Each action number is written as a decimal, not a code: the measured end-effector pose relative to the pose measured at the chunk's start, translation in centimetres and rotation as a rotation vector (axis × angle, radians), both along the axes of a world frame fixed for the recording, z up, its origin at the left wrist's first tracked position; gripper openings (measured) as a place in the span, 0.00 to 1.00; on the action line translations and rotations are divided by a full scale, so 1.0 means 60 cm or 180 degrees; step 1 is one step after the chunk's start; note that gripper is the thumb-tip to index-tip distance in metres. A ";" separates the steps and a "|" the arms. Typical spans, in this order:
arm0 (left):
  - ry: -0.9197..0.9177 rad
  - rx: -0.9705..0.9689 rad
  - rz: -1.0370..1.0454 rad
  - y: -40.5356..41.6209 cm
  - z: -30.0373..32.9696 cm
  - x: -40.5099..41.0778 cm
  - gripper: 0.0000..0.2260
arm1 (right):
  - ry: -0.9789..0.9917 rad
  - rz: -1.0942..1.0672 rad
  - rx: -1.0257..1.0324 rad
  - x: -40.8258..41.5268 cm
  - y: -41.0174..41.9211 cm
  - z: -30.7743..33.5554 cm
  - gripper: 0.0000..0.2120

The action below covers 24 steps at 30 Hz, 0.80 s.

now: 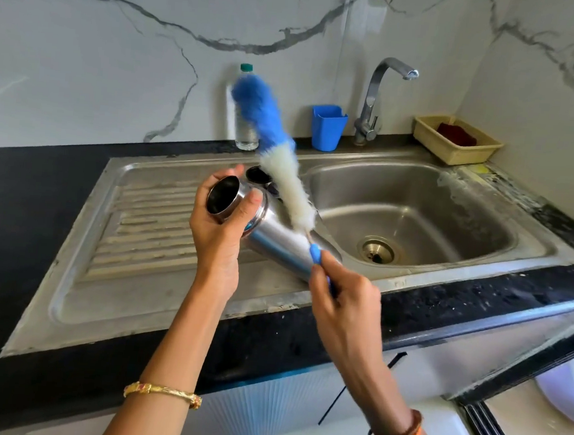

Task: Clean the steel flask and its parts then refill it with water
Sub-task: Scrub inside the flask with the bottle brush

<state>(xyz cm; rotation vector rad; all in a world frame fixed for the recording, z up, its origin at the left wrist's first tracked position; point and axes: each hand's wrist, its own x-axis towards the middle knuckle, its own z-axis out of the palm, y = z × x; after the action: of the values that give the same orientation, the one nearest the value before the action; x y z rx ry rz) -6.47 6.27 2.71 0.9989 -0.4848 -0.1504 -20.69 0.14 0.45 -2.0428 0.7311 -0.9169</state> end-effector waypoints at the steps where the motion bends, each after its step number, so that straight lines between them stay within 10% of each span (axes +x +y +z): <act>1: -0.0031 0.0048 0.0034 -0.002 0.001 -0.003 0.27 | -0.0129 0.0098 -0.0007 0.005 0.010 0.004 0.13; 11: 0.0232 0.0186 0.0101 0.016 -0.011 0.010 0.38 | 0.0323 -0.0582 0.0594 -0.022 -0.044 -0.067 0.13; 18: -0.0038 0.0034 -0.0130 0.002 -0.002 -0.010 0.35 | -0.0386 0.0195 -0.0022 0.001 0.009 -0.001 0.10; 24: 0.0178 0.0095 -0.0096 0.020 -0.006 -0.006 0.45 | 0.0701 -0.0537 -0.0021 -0.039 -0.045 -0.057 0.12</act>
<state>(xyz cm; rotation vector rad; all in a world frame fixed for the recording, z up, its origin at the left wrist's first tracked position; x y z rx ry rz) -6.85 7.47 2.32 1.0143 -0.4477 -0.2126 -23.00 -2.58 -2.97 -2.1342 1.0335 -0.7941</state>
